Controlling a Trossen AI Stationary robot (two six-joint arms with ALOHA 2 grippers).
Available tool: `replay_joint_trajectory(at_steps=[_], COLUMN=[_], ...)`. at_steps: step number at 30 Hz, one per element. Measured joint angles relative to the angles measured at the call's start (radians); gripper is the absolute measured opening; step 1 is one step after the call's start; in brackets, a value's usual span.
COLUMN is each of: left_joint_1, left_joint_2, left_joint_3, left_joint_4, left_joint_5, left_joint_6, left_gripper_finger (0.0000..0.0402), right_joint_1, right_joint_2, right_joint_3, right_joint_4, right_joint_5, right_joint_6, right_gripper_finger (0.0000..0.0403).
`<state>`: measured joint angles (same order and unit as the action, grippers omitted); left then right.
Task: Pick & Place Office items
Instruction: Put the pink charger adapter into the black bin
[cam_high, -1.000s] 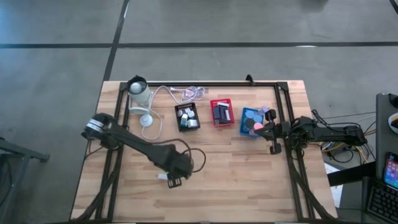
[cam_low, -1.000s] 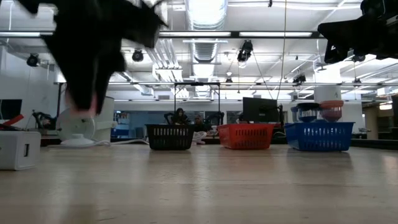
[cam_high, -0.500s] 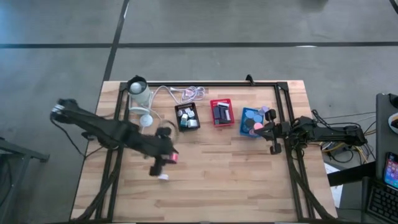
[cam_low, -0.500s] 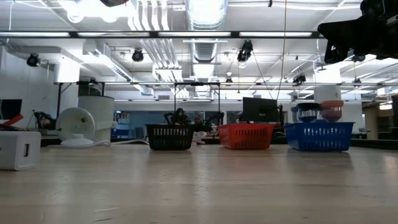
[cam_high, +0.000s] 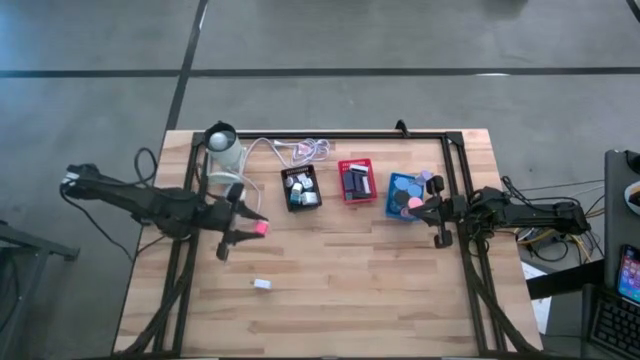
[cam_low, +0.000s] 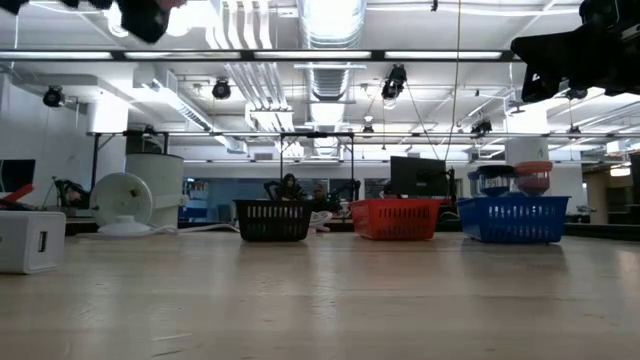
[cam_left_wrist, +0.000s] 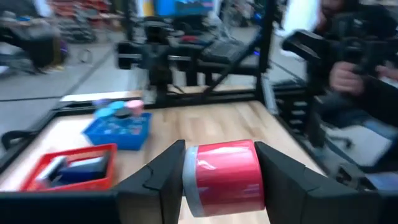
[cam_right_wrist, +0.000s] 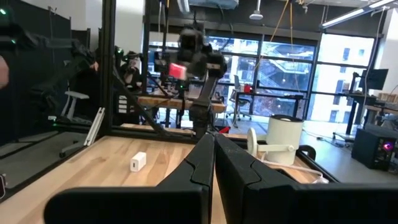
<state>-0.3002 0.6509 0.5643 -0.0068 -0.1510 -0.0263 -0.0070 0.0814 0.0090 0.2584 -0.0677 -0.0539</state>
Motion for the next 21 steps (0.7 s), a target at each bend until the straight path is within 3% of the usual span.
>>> replay_joint_trajectory(at_steps=[12,21], left_joint_1=[0.072,0.085], left_joint_2=[-0.230,-0.323], left_joint_3=[-0.335,-0.430], left_joint_4=[0.273,0.304], left_joint_5=[0.004,0.000], left_joint_6=[-0.015,-0.062], left_gripper_finger=[0.0169,0.0169], right_joint_1=[0.000,0.000], right_joint_2=[0.000,0.000], right_joint_3=[0.000,0.000], right_joint_4=[0.000,0.000], right_joint_5=[0.000,0.011], right_joint_6=[-0.007,-0.025], right_gripper_finger=[0.0008,0.0008])
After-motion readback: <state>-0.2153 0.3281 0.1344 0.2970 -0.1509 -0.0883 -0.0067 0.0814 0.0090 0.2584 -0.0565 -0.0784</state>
